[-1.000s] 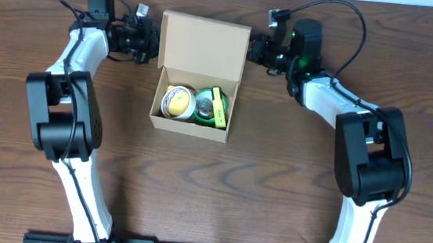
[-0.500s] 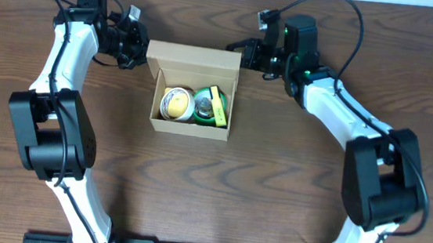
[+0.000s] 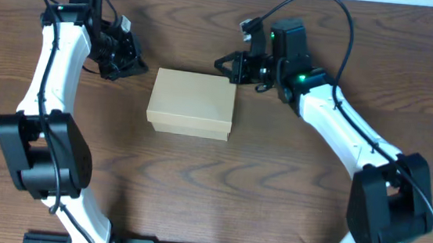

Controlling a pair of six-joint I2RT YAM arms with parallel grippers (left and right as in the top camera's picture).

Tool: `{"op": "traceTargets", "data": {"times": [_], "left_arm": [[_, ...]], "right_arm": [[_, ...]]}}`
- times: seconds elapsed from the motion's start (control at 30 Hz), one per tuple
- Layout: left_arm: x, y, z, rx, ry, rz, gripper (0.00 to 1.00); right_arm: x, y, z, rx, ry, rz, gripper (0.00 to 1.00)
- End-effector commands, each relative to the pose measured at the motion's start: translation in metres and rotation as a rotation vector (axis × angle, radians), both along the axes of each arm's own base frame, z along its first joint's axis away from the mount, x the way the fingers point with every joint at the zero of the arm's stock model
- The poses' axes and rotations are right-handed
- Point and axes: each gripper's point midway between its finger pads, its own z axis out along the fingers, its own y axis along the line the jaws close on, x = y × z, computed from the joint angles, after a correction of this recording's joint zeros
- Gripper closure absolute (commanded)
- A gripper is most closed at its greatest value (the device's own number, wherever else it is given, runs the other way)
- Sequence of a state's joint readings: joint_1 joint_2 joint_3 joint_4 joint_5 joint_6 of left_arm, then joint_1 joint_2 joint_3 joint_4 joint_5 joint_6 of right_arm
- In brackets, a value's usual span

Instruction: Pack container

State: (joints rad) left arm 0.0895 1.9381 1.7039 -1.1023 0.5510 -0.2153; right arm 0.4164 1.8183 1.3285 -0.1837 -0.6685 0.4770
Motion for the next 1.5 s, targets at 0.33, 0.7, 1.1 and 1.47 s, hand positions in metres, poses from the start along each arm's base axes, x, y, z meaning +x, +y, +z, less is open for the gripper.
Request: {"op": "traceTargets", "data": {"times": [0.33,0.7,1.1,1.47], "left_arm": [[-0.027,0.036,0.035,0.388,-0.035,0.021,0.93],[-0.036,0.048,0.054,0.455,-0.059,0.053,0.92],[-0.04,0.051,0.052,0.471,-0.04,0.055,0.75],[-0.051,0.05,0.06,0.468,-0.031,0.053,0.04]], "right_arm": [[-0.08,0.047,-0.032,-0.331,-0.027,0.107,0.99],[-0.088,0.04,-0.089,-0.541,0.009,0.088,0.99],[-0.091,0.022,-0.129,-0.685,0.039,0.116,0.99],[-0.082,0.035,0.013,-0.447,-0.306,0.131,0.01]]}}
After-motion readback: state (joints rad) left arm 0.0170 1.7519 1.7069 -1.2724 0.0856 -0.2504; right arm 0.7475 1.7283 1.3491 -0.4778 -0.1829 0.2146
